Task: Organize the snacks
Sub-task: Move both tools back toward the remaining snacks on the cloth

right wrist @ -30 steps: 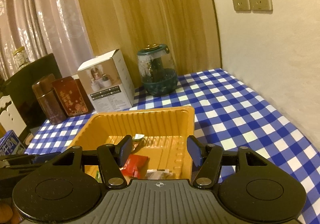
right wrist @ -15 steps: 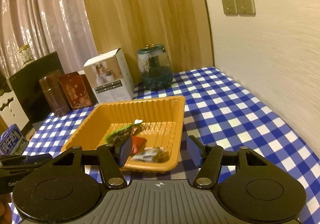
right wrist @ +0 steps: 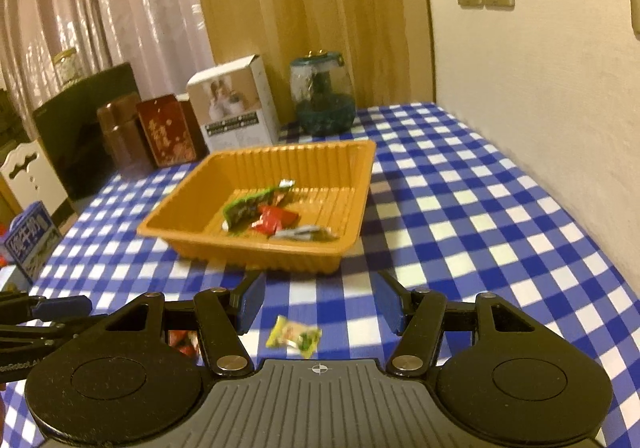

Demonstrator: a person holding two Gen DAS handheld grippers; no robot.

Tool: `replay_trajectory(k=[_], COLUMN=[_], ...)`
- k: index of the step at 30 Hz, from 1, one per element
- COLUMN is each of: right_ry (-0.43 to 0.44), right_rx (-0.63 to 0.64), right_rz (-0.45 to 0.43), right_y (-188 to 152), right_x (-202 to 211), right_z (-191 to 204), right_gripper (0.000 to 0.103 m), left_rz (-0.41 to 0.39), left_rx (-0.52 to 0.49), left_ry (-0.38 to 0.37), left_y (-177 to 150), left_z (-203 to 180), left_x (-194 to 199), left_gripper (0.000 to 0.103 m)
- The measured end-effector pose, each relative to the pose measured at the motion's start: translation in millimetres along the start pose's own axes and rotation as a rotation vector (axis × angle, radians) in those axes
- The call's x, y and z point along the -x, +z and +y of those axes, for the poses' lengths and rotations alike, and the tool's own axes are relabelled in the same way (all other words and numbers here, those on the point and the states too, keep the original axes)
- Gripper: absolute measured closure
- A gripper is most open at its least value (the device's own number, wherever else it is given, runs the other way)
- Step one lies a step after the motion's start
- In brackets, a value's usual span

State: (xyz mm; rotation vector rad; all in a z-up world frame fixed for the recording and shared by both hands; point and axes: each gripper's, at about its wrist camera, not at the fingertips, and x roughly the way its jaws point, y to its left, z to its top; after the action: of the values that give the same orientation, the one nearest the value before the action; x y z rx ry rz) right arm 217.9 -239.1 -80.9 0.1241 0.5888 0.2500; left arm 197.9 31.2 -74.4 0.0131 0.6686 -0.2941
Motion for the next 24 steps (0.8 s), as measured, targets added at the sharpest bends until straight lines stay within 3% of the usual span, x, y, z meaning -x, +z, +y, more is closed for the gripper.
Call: replay_trajectory(k=[10,18,24], right_ry=[0.024,0.000,0.005], right_rx=[0.082,0.063,0.105], right_rz=[0.057,0.089,0.128], right_y=[-24,-30,-35], right_x=[-2,-4,-9], right_z=[0,-19,-20], right_gripper=[0.043,0.043,0.043], left_rz=[0.068,0.139,0.166], left_rx=[-0.091,-0.162,-0.274], left_ry=[-0.089,-0.117,-0.129], left_y=[-25,-37,-39], left_z=[-13,-15,-19], left_x=[-1,-14,-25], left_gripper=[0.063,0.063,0.063])
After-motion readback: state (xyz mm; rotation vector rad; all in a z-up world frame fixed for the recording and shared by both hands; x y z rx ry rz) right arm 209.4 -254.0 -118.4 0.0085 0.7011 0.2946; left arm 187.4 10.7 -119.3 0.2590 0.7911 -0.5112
